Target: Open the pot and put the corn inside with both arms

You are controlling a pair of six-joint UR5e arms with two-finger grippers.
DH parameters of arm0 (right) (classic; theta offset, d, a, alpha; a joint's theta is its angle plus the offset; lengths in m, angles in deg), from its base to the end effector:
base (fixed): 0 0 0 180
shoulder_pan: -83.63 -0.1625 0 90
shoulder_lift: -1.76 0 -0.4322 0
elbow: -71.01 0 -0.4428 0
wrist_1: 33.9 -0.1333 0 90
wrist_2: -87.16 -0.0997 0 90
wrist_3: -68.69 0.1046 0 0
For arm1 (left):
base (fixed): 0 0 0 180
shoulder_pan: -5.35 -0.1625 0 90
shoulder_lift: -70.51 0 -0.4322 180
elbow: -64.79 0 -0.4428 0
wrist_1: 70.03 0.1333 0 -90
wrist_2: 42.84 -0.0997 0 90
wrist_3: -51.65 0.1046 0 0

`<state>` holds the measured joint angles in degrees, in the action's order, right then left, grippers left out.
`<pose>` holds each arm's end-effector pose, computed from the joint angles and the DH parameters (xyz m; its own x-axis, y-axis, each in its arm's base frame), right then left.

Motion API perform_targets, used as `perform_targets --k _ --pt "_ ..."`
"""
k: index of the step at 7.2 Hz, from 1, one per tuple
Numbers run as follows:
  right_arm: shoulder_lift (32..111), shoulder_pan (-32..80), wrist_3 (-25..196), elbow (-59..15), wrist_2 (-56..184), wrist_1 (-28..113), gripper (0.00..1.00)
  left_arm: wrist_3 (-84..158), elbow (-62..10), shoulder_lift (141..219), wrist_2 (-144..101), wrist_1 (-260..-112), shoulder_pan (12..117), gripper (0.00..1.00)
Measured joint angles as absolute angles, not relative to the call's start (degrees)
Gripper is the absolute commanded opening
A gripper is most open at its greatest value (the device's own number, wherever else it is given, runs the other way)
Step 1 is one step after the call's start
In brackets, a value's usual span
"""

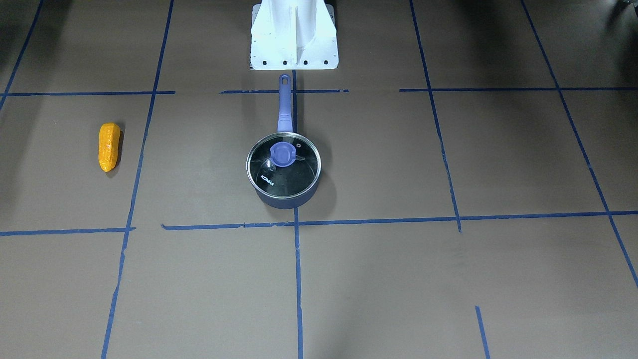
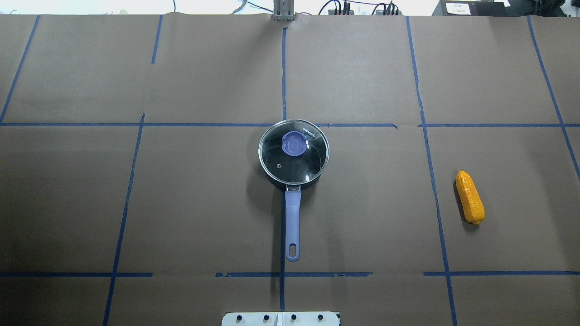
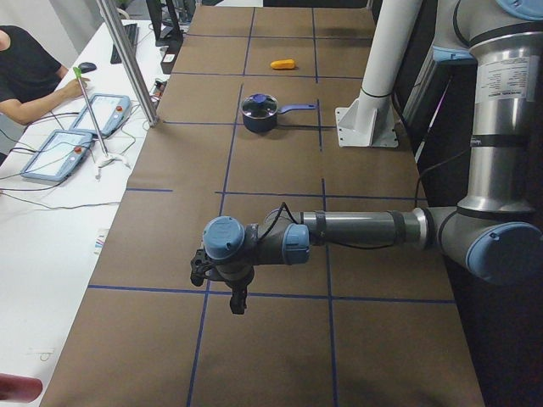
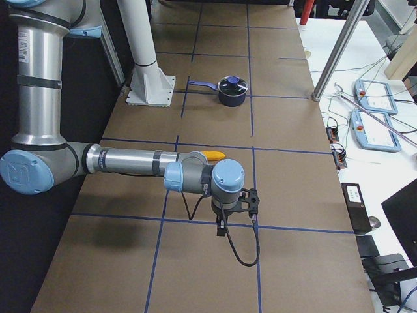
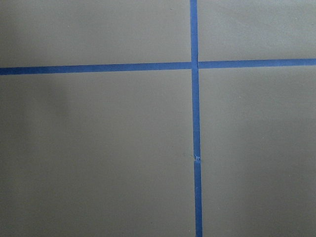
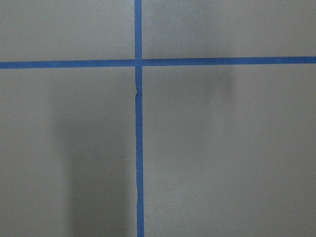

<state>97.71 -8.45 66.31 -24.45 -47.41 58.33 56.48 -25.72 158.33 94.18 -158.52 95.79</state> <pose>0.0778 -0.4915 0.6753 0.7116 0.0176 0.7024 -0.0067 0.9998 -0.0183 -0.0608 -0.5213 0.6840 0.6796 0.0384 -0.7325 -0.0497 0.9987 0.0062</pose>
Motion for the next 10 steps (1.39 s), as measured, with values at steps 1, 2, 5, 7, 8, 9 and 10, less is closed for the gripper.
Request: perform_targets --k 1,2,5,7,8,9,10 --pt "97.65 -8.42 66.31 -24.46 -47.38 58.31 1.00 56.48 -25.71 158.40 94.18 -158.61 95.79 1.00" --pt "97.61 -8.40 66.32 -24.48 -47.35 58.30 1.00 56.48 -25.81 158.47 94.18 -158.69 95.79 1.00" --pt "97.40 -8.39 66.32 -24.60 -47.32 58.29 1.00 56.05 -27.34 158.97 94.09 -158.46 95.66 1.00" --pt "97.22 -8.36 66.29 -24.74 -47.43 58.26 1.00 53.42 -32.62 160.02 93.68 -155.34 94.11 1.00" --pt "97.17 -8.30 66.30 -24.82 -47.47 58.26 1.00 51.22 -37.13 160.51 93.49 -151.88 92.44 1.00" --pt "97.14 -8.20 66.33 -24.83 -47.49 58.25 1.00 48.77 -42.67 160.69 93.35 -147.96 90.44 1.00" --pt "97.13 -8.10 66.36 -24.83 -47.49 58.26 1.00 45.29 -48.66 160.76 93.06 -144.27 87.76 1.00"
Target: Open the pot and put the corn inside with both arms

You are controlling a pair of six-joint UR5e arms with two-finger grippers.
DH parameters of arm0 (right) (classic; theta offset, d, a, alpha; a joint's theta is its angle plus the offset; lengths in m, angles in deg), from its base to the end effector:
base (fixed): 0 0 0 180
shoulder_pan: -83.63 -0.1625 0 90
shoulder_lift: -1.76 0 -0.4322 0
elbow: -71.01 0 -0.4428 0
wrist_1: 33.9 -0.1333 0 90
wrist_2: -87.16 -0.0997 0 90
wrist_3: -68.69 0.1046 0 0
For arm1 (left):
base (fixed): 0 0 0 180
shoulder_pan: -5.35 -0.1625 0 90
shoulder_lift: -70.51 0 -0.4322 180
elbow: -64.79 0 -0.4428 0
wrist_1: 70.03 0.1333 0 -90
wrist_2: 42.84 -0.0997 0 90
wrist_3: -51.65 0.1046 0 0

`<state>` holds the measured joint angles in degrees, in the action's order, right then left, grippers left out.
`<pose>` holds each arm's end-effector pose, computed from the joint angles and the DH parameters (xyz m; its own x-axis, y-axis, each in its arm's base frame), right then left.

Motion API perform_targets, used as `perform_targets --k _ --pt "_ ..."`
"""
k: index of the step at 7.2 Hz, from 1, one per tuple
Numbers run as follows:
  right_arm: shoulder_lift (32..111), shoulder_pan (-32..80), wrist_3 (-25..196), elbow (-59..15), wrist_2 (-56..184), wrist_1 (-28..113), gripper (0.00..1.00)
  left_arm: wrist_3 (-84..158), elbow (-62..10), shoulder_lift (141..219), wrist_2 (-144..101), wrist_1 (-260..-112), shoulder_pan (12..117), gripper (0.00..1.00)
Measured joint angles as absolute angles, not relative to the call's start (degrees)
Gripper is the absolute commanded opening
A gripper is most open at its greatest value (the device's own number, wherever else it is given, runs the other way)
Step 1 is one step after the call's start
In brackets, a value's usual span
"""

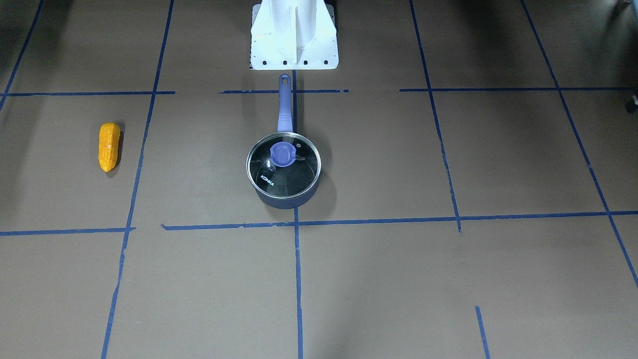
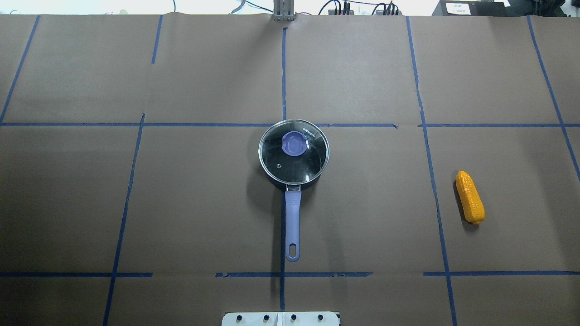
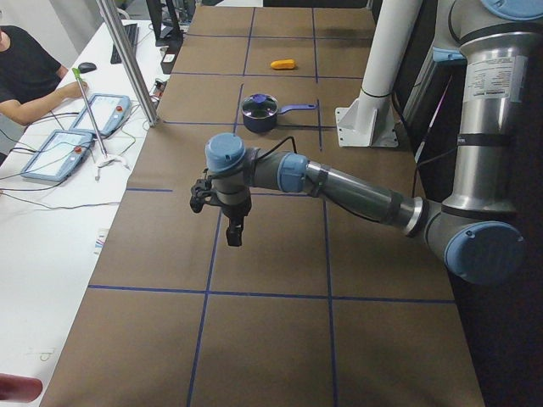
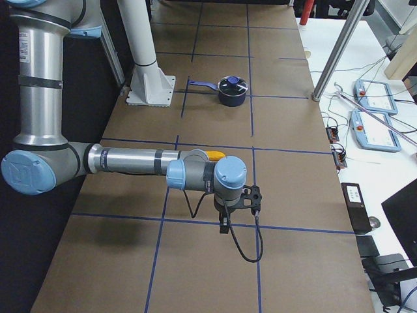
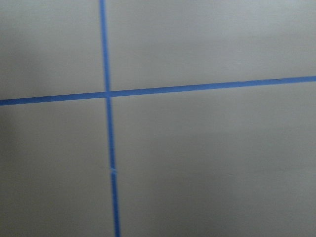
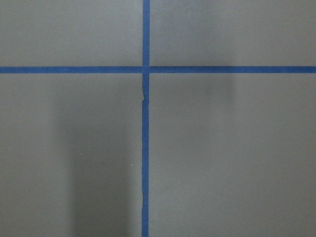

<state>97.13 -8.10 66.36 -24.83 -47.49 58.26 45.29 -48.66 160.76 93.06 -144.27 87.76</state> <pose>0.0749 -0.4978 0.6665 0.7111 0.0015 0.7031 -0.0013 1.0000 -0.0009 0.0105 -0.5193 0.4750 0.6870 0.0803 -0.7222 -0.0550 0.9968 0.0585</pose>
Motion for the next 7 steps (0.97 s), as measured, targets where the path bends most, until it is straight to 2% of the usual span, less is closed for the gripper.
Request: perform_targets --k 2,3,5,7 --pt "97.03 -7.89 66.33 -24.80 -47.43 58.24 1.00 31.72 -58.69 162.85 91.77 -140.49 79.23 1.00" --pt "96.96 -7.70 66.36 -24.94 -47.51 58.25 1.00 23.01 -60.67 166.67 91.38 -140.02 73.63 1.00" --pt "96.28 -7.55 66.56 -25.36 -48.65 58.27 1.00 5.86 -60.20 177.41 87.03 -138.60 60.15 1.00" --pt "94.94 -7.51 67.60 -25.05 -50.41 58.29 1.00 -7.39 -53.07 191.81 82.74 -136.43 50.42 1.00"
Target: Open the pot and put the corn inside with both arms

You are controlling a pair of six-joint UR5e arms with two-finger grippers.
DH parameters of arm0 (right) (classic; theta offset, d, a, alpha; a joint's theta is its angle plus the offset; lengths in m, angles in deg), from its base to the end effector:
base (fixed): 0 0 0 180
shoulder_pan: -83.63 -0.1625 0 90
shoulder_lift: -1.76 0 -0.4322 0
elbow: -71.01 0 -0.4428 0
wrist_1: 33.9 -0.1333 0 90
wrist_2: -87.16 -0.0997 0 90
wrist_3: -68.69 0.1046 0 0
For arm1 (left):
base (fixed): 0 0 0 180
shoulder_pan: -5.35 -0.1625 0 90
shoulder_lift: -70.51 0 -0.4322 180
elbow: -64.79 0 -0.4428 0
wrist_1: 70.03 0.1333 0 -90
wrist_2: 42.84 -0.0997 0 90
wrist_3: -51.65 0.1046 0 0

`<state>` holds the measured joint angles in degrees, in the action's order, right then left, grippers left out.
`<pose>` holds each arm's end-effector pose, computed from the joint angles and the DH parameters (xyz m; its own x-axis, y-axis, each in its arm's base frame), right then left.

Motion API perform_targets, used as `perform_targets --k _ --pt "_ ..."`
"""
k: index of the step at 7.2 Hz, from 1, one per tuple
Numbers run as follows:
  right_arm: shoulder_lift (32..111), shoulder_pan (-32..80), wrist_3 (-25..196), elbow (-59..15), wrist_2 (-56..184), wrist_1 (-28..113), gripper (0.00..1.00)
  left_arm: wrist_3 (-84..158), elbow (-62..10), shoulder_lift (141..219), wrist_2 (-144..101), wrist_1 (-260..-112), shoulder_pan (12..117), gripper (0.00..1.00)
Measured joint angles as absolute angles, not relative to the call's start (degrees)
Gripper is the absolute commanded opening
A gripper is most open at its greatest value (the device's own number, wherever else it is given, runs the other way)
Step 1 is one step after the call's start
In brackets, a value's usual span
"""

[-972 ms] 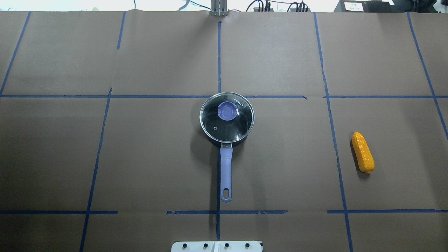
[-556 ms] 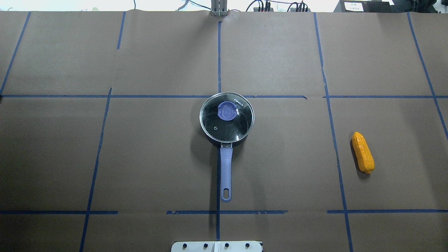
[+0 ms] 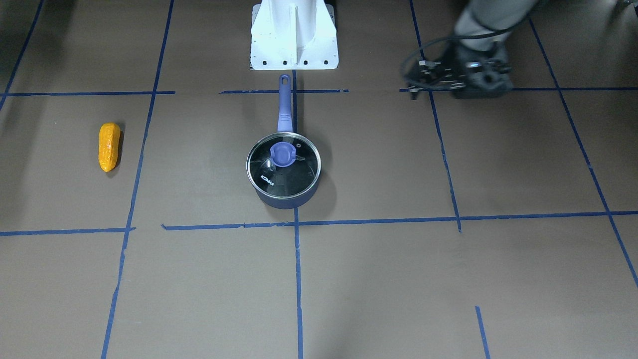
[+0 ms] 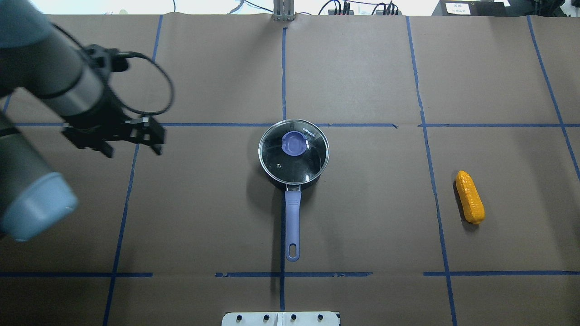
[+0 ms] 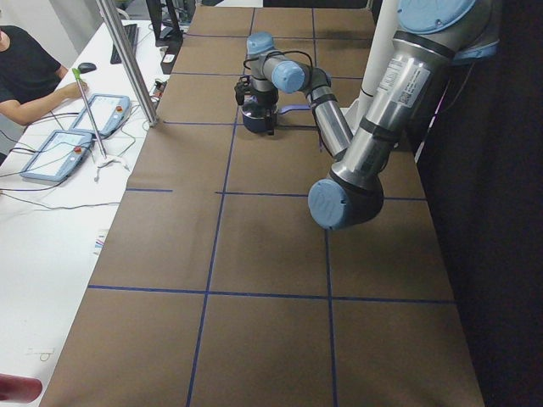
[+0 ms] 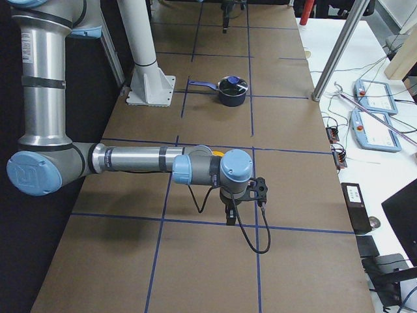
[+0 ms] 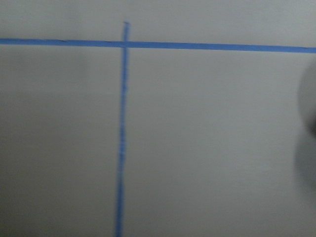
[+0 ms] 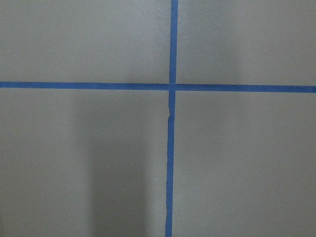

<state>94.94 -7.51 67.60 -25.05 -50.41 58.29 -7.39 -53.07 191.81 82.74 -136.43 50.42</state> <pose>0.0664 -0.5176 0.6412 0.6750 -0.0145 0.7377 -0.0071 0.9996 0.0261 0.3598 -0.4633 0.1628 0.6660 -0.0752 -0.7422 -0.0067 0.9943 -0.1067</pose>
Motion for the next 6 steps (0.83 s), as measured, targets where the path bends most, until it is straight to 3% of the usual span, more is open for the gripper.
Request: perform_targets --k 3,6 --pt "94.68 -7.51 68.12 -24.88 -50.96 58.29 1.00 -17.13 -38.19 209.54 78.21 -136.24 44.28 1.00" --pt "94.53 -7.51 68.19 -25.06 -51.06 58.31 1.00 -22.87 -25.77 218.25 74.91 -142.69 40.17 1.00"
